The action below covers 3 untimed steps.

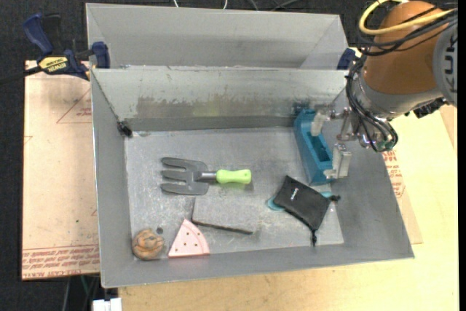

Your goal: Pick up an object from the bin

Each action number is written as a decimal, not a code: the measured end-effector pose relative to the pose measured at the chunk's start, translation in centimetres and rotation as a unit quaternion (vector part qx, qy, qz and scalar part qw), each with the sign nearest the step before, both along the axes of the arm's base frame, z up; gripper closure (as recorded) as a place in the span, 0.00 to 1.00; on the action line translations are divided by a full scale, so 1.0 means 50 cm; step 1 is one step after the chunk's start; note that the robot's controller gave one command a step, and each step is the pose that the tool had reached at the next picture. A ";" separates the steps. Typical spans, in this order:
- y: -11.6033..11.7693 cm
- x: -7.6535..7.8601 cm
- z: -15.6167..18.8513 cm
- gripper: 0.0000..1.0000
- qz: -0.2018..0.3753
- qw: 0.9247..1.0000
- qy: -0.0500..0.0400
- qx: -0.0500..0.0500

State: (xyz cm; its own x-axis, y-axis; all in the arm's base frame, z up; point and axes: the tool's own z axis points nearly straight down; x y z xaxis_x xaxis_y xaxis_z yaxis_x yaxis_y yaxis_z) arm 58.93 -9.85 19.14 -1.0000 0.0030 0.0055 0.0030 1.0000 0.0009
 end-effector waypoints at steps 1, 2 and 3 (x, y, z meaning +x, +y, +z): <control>0.001 0.003 0.010 0.00 0.001 1.000 -0.004 0.000; 0.011 -0.097 -0.146 0.00 0.017 1.000 -0.005 0.000; 0.050 -0.154 -0.179 0.00 -0.048 0.999 -0.006 0.000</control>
Offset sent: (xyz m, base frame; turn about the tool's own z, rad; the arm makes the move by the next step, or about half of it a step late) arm -0.0802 0.0080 -0.1214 -0.0546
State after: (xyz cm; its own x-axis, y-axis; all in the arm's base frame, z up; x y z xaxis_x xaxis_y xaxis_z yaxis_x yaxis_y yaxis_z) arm 51.23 -7.36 10.21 -0.9950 0.0993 -0.0072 0.0993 0.9951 0.0016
